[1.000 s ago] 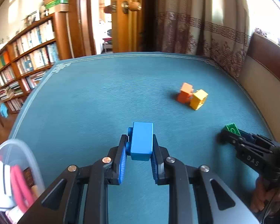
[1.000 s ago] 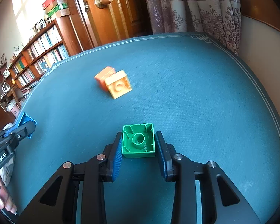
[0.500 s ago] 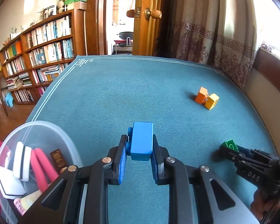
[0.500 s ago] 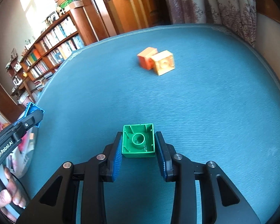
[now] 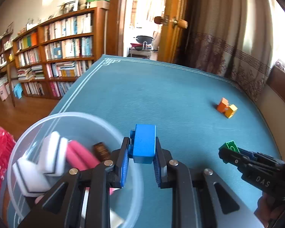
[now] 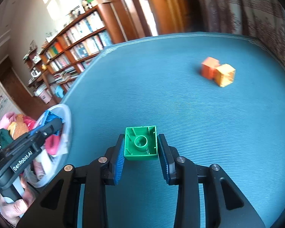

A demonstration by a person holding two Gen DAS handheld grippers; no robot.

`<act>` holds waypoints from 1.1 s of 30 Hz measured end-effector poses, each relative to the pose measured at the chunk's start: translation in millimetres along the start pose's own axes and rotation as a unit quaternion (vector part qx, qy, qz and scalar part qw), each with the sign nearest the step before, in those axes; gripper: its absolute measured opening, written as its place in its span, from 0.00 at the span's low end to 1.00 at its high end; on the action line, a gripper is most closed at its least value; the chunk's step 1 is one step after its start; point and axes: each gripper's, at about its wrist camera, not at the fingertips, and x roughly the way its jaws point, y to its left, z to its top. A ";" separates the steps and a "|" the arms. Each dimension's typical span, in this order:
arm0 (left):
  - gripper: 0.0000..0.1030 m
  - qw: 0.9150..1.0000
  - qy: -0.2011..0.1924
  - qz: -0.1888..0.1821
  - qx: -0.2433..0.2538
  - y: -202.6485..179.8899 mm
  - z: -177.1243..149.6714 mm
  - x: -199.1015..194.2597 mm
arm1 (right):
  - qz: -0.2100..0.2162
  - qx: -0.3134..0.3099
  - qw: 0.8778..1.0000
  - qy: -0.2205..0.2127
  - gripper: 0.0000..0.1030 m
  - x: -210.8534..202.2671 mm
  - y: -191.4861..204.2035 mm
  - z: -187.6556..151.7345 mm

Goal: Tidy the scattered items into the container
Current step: 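Carry the blue and green bricks over the bowl and release both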

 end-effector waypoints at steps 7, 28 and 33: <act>0.25 0.999 -0.004 0.027 -0.026 39.5 -6.4 -15.0 | 0.039 -0.036 0.999 -0.001 0.35 4.7 48.8 4.9; 0.25 0.998 0.008 0.032 -0.050 80.2 -14.4 -16.0 | 0.112 -0.112 0.987 0.023 0.35 23.1 140.6 -4.6; 0.64 0.998 0.005 0.036 -0.054 82.5 -12.5 -19.2 | 0.120 -0.127 0.984 0.026 0.35 25.5 148.8 -13.3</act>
